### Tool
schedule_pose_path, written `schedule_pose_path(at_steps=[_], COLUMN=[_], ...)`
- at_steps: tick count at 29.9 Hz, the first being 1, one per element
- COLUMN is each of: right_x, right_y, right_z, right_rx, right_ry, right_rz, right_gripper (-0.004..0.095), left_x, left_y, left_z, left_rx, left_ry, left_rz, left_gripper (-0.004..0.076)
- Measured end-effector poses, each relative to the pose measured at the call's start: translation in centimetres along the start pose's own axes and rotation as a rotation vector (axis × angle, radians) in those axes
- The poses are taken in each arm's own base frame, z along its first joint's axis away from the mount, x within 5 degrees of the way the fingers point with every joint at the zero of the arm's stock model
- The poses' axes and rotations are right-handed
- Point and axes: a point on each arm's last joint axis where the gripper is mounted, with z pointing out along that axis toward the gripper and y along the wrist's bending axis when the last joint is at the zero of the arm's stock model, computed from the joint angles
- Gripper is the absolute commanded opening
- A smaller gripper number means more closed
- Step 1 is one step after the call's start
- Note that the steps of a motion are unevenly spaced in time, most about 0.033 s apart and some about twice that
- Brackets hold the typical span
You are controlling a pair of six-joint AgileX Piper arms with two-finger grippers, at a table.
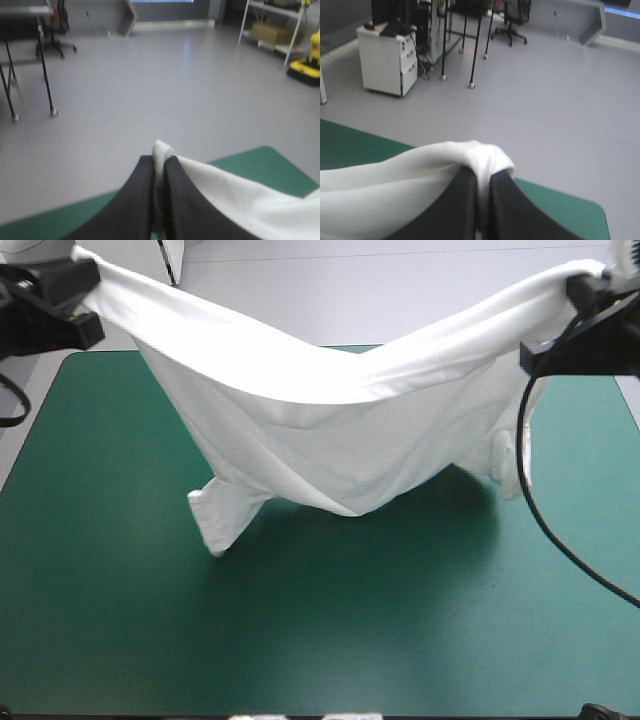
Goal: Fold the cloth
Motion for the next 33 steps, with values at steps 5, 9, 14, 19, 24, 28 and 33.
schedule_pose_path(at_steps=[5, 9, 14, 19, 24, 28, 33], right_x=[-3.1, -5.0, -6.1, -5.8, -4.7, -3.9, -3.6], right_y=[-0.7, -0.8, -0.9, -0.7, 1.0, 2.0, 1.1], right_z=[-1.6, -2.7, -3.7, -2.0, 3.4, 9.5, 15.4], right_rx=[-0.030, -0.055, -0.064, 0.008, 0.174, 0.323, 0.325], right_ry=[-0.200, -0.385, -0.514, -0.448, -0.297, -0.297, -0.454], right_rz=[-0.052, -0.072, -0.074, -0.104, -0.168, -0.179, -0.170], right_gripper=[-0.0016, -0.0015, -0.0015, -0.0015, -0.0017, -0.0017, -0.0016], left_x=[-3.2, -4.6, -5.4, -5.3, -4.4, -2.6, -1.3], left_y=[-1.5, -2.1, -2.4, -1.8, 0.9, 4.2, 7.1], left_z=[-3.4, -4.9, -5.7, -4.2, 1.8, 9.0, 14.4], left_rx=[0.025, 0.039, 0.051, 0.047, -0.003, -0.050, -0.118], left_ry=[-0.245, -0.381, -0.463, -0.446, -0.375, -0.331, -0.436], left_rz=[0.033, 0.038, 0.051, 0.050, 0.025, -0.010, 0.002], left_gripper=[-0.0009, -0.0009, -0.0009, -0.0009, -0.0009, -0.0009, -0.0009])
